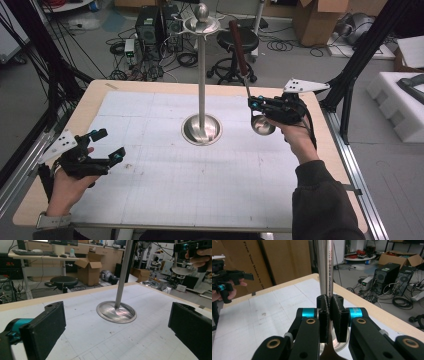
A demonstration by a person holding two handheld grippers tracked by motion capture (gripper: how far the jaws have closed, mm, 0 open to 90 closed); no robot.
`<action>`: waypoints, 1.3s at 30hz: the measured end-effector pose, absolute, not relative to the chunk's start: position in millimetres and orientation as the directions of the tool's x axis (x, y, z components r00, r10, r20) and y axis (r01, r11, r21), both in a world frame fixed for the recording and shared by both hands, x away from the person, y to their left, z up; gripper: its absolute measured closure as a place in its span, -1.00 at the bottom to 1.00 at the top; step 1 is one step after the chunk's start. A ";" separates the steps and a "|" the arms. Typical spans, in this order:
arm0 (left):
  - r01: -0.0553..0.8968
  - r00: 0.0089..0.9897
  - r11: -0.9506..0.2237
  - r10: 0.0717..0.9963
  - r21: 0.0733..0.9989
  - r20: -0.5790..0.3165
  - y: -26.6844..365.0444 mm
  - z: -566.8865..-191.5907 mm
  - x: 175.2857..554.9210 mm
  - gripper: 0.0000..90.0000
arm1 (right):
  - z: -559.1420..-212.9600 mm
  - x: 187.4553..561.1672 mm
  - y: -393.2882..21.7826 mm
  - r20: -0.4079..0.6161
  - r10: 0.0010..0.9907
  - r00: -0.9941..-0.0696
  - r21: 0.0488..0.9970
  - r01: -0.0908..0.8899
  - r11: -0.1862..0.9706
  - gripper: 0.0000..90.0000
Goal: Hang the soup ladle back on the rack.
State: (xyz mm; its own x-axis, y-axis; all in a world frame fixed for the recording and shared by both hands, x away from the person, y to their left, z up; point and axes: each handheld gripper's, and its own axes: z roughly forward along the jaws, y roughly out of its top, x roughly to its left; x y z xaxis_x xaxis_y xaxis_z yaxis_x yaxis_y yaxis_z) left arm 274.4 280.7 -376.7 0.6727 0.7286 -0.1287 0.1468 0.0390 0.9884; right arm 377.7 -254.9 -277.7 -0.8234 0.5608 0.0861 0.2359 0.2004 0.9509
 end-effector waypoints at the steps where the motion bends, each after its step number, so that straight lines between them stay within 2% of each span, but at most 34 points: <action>1: 0.146 0.674 0.037 0.728 0.989 -0.127 280.9 -376.7 274.3 -0.96 | -277.7 378.3 -254.2 0.080 0.563 -0.822 0.951 0.232 0.203 0.87; 24: 0.142 0.674 0.042 0.728 0.989 -0.128 283.4 -375.3 271.9 -0.96 | -285.1 386.5 -233.0 0.093 0.547 -0.832 0.939 0.256 0.229 0.87; 39: 0.135 0.668 0.055 0.732 0.989 -0.131 288.9 -373.7 268.2 -0.96 | -292.6 401.6 -201.6 0.087 0.570 -0.817 0.929 0.273 0.250 0.87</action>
State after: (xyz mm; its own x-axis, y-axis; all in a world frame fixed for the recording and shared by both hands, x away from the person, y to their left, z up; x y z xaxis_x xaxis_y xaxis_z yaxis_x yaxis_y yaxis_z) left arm 268.2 288.9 -373.7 0.6685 0.7320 -0.1315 0.1347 0.0547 0.9894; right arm 401.6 -201.6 -292.6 -0.8168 0.5703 0.0866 0.2732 0.2503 0.9288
